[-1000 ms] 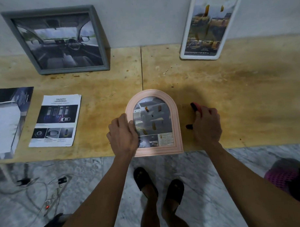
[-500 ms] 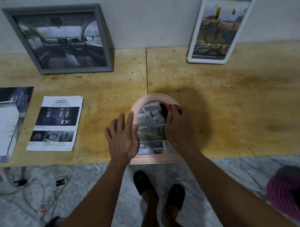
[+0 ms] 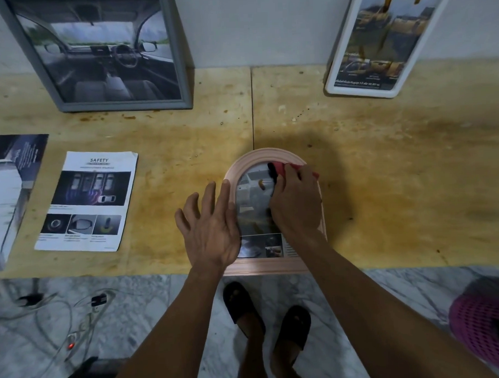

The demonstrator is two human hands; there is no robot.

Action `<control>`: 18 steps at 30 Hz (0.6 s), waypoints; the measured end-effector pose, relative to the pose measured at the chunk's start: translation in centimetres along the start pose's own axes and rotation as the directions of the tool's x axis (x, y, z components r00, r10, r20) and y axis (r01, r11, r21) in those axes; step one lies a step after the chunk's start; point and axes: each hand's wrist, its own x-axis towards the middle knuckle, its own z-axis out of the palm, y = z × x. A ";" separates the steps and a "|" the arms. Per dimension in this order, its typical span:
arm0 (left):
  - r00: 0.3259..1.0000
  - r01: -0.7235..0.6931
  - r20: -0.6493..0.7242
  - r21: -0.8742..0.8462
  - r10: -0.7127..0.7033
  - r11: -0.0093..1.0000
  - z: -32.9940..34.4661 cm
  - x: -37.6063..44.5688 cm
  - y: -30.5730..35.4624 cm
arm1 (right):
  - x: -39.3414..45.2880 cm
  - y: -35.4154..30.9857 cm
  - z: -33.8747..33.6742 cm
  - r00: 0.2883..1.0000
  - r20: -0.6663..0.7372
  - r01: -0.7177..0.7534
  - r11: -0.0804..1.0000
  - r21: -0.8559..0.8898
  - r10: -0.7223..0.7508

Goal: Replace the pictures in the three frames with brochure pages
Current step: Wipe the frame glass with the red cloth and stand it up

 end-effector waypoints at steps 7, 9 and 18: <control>1.000 0.000 0.024 0.011 -0.001 1.000 0.0 0.1 0.0 | 0.3 -0.5 0.8 0.997 -0.008 0.075 0.995 0.073 -0.074; 1.000 -0.001 0.026 0.013 0.001 1.000 0.0 0.1 0.0 | 0.3 -0.8 1.1 0.995 0.005 0.097 0.992 0.087 -0.097; 1.000 0.004 0.001 -0.011 -0.004 1.000 0.0 0.1 -0.1 | -0.1 -2.3 1.0 0.957 0.195 0.178 0.966 0.185 -0.214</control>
